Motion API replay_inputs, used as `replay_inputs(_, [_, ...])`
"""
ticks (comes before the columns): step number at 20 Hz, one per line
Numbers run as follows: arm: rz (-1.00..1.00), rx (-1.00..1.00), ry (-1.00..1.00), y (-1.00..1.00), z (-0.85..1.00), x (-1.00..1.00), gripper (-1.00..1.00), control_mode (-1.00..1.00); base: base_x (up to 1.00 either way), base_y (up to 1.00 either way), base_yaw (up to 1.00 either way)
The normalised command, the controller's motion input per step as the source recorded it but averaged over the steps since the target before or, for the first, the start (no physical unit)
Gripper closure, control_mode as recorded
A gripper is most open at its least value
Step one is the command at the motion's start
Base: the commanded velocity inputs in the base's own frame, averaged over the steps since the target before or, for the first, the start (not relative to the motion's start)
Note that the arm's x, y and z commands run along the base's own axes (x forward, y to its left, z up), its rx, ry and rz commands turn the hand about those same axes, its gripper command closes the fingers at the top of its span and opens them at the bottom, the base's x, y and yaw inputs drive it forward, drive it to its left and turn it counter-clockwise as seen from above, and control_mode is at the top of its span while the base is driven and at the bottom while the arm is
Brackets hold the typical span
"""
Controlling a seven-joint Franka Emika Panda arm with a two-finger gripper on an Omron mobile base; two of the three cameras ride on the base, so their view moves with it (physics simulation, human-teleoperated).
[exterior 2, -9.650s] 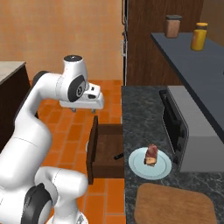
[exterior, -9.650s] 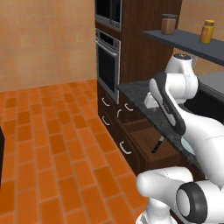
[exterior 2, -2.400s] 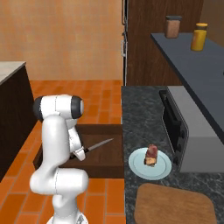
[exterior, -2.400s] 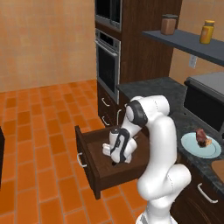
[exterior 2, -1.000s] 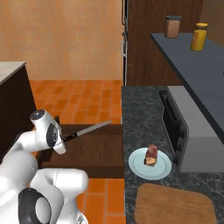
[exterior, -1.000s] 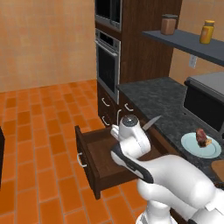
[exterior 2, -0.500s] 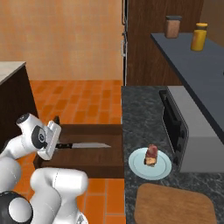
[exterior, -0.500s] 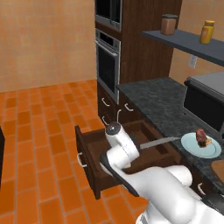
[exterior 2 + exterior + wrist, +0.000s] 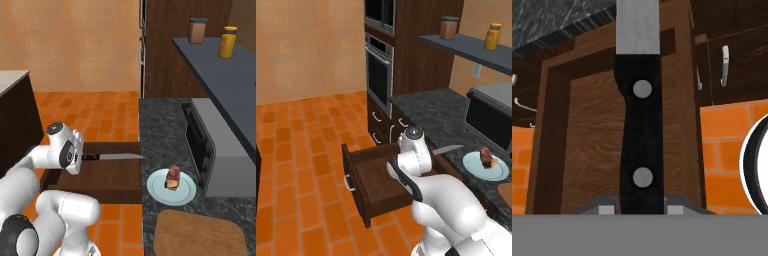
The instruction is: Pick up the knife from the drawer and place it on the cutting board. Then place the meat from the plate to the cutting board.
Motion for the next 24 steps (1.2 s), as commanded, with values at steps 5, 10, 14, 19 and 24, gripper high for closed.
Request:
replay_inputs(5, [0.0, 0.0, 0.01, 0.0, 0.0, 0.02, 1.0, -1.0, 0.0, 0.0, 0.0])
replay_inputs(10, [-0.01, 0.0, 0.0, 0.0, 0.0, 0.0, 1.0, 1.0, -0.01, 0.04, -0.27])
replay_inputs(14, [0.0, 0.0, 0.0, 0.0, 0.0, 0.0, 1.0, 1.0, -0.08, 0.2, -0.68])
replay_inputs(19, [0.0, 0.0, 0.0, 0.0, 0.0, 0.0, 1.0, 1.0, -0.27, 0.38, -0.85])
replay_inputs(24, [0.0, 0.0, 0.0, 0.0, 0.0, 0.0, 1.0, 1.0, -0.02, 0.11, -0.99])
